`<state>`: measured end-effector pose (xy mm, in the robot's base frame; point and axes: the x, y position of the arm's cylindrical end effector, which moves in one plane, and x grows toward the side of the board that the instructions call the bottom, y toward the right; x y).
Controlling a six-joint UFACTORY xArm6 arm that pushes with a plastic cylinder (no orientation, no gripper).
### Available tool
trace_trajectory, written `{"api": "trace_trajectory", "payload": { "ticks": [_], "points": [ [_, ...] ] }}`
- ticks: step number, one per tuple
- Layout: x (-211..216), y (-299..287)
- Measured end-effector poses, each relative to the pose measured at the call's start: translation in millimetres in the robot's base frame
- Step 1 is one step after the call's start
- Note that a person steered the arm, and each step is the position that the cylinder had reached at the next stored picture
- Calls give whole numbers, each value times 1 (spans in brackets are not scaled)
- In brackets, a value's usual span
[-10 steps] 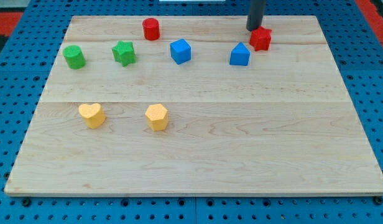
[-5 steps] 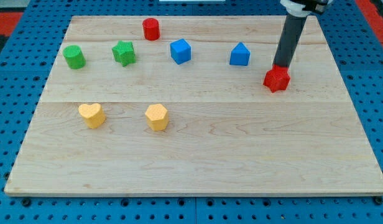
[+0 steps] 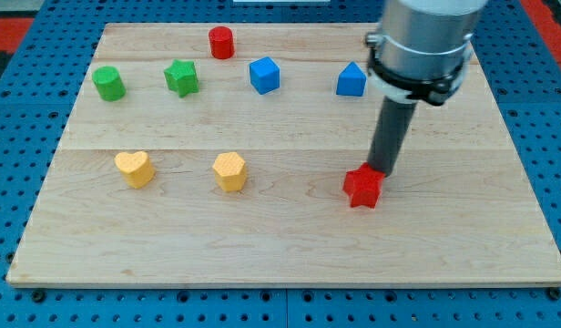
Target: Place red star right side of yellow hexagon
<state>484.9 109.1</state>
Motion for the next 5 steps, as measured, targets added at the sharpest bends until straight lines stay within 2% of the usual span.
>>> {"api": "trace_trajectory", "payload": {
  "ticks": [1, 2, 3, 5],
  "points": [
    [35, 25],
    [45, -17],
    [35, -46],
    [28, -45]
  ]
}}
